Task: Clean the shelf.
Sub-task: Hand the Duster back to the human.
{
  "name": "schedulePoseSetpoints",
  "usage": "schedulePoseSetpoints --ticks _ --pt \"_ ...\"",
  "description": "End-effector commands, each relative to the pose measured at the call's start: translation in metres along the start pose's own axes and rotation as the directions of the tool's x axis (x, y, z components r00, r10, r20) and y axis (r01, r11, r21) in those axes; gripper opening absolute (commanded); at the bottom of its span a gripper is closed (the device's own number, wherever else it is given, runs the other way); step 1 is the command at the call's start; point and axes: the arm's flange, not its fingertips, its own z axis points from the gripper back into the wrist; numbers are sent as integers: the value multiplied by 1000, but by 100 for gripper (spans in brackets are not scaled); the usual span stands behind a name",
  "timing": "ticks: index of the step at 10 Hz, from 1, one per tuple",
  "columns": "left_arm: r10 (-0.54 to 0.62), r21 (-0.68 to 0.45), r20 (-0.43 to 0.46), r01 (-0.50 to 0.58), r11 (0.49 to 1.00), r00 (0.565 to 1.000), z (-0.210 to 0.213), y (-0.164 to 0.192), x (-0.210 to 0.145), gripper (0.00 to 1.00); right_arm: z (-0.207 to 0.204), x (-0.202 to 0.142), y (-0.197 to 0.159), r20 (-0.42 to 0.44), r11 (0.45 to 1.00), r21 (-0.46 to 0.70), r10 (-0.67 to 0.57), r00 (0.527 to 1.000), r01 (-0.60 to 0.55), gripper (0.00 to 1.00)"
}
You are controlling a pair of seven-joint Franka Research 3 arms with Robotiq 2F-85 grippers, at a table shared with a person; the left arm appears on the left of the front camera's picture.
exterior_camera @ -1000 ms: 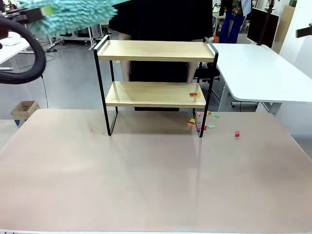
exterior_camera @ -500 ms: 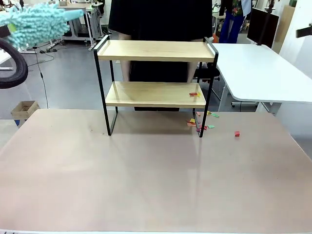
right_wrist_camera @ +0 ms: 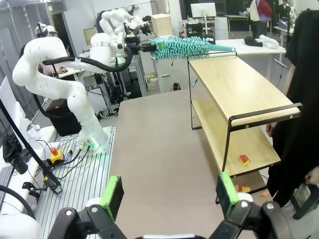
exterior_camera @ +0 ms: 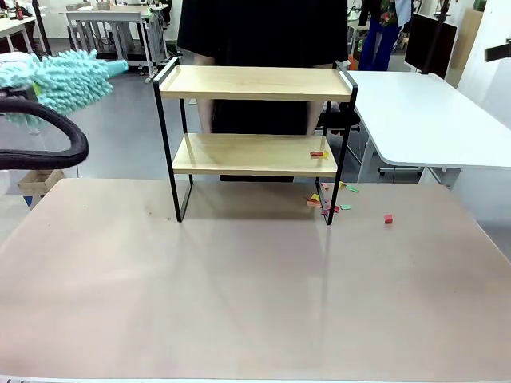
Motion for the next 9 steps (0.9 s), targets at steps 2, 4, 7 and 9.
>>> schedulePoseSetpoints --ticks 2,4,7,9 --pt "17 20 -24 -17 1000 1000 12 -5 -45 17 0 -1 4 -11 1000 3 10 1000 -10 100" --pt "31 0 -53 -31 1000 998 12 -10 -56 17 0 -1 4 -11 1000 3 10 1000 -10 100" --pt "72 4 -51 -72 997 996 6 -17 -57 17 0 -1 4 -11 1000 3 10 1000 -10 100" --pt "49 -8 -84 -50 999 995 -17 -17 -38 17 0 -1 4 -11 1000 3 10 1000 -10 100"
